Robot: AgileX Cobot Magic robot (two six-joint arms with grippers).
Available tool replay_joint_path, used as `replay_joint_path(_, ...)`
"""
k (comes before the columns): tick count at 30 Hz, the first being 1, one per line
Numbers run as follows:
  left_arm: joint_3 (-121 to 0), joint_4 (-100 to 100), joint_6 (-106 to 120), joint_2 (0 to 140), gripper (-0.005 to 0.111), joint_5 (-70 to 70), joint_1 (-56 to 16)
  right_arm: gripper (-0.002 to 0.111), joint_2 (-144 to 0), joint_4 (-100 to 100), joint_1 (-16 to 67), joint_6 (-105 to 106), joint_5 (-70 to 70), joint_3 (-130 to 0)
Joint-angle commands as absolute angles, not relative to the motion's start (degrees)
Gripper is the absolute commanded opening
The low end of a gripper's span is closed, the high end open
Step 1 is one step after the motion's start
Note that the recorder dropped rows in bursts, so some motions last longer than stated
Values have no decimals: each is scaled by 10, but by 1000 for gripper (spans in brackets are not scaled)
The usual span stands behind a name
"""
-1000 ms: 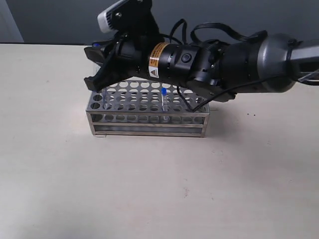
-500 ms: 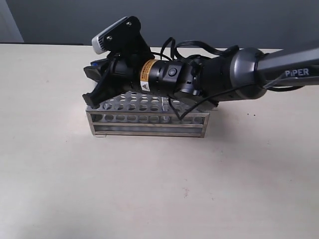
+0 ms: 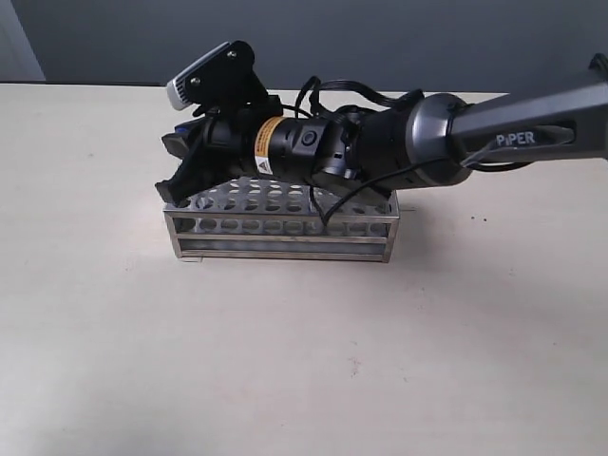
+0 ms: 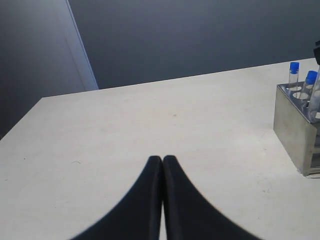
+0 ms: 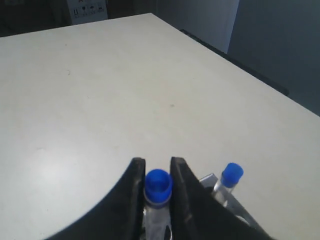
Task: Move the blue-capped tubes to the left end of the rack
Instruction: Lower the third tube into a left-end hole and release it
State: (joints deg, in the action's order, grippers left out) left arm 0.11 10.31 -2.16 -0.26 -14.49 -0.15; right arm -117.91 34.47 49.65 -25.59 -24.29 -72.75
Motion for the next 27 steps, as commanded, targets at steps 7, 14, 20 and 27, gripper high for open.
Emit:
replay_joint_path(7, 0, 102, -24, 0, 0, -137, -5, 8, -1210, 348, 497, -257, -253, -731)
replay_joint_path(14, 0, 102, -24, 0, 0, -137, -5, 34, -1209, 348, 497, -257, -257, -734)
replay_joint_path(20, 0, 102, -24, 0, 0, -137, -5, 35, -1184, 343, 497, -257, -248, -734)
replay_joint_path(27, 0, 102, -24, 0, 0, -137, -5, 35, -1088, 344, 473, -238, -206, -713)
